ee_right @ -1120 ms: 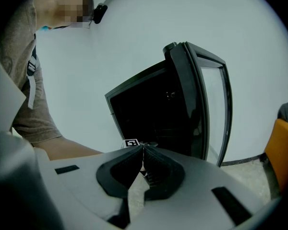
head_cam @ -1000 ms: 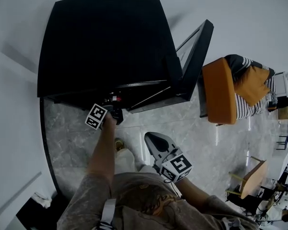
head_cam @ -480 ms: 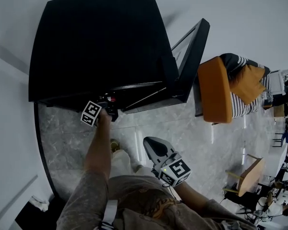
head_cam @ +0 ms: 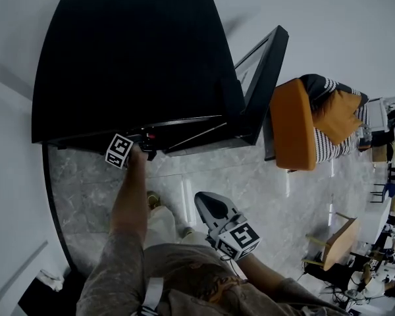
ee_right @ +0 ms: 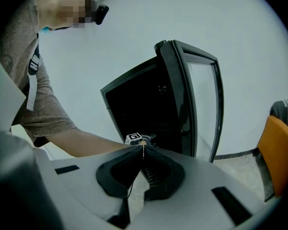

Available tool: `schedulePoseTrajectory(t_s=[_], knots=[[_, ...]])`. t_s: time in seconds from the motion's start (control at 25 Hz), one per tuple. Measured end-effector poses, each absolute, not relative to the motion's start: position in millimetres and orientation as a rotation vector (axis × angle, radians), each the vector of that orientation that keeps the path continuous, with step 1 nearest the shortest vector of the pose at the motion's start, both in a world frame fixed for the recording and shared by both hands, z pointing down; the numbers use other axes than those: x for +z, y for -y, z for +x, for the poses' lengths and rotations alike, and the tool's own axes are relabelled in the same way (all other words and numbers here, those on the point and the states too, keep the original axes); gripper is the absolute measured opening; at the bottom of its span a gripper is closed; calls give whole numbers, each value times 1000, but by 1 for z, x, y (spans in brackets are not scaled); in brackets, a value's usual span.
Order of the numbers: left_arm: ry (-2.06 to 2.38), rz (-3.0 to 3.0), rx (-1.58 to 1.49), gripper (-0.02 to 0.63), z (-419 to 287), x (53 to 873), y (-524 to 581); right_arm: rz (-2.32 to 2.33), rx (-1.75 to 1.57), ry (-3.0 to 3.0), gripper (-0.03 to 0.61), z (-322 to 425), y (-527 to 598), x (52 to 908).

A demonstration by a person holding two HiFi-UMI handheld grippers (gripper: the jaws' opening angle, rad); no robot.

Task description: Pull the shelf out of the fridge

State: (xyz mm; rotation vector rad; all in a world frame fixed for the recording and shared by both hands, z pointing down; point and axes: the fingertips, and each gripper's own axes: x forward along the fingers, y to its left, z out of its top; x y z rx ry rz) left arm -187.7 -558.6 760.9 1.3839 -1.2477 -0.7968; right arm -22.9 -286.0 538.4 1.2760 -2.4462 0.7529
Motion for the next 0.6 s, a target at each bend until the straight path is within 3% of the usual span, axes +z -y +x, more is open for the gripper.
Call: schedulePoseTrajectory(t_s=[0.16, 0.6], knots=[[1263, 1354, -851, 46, -195, 759, 566, 1267, 751, 2447, 21, -24, 284, 540], [1164, 1262, -982, 18, -196, 759, 557, 1257, 756, 2436, 21, -22, 273, 543]])
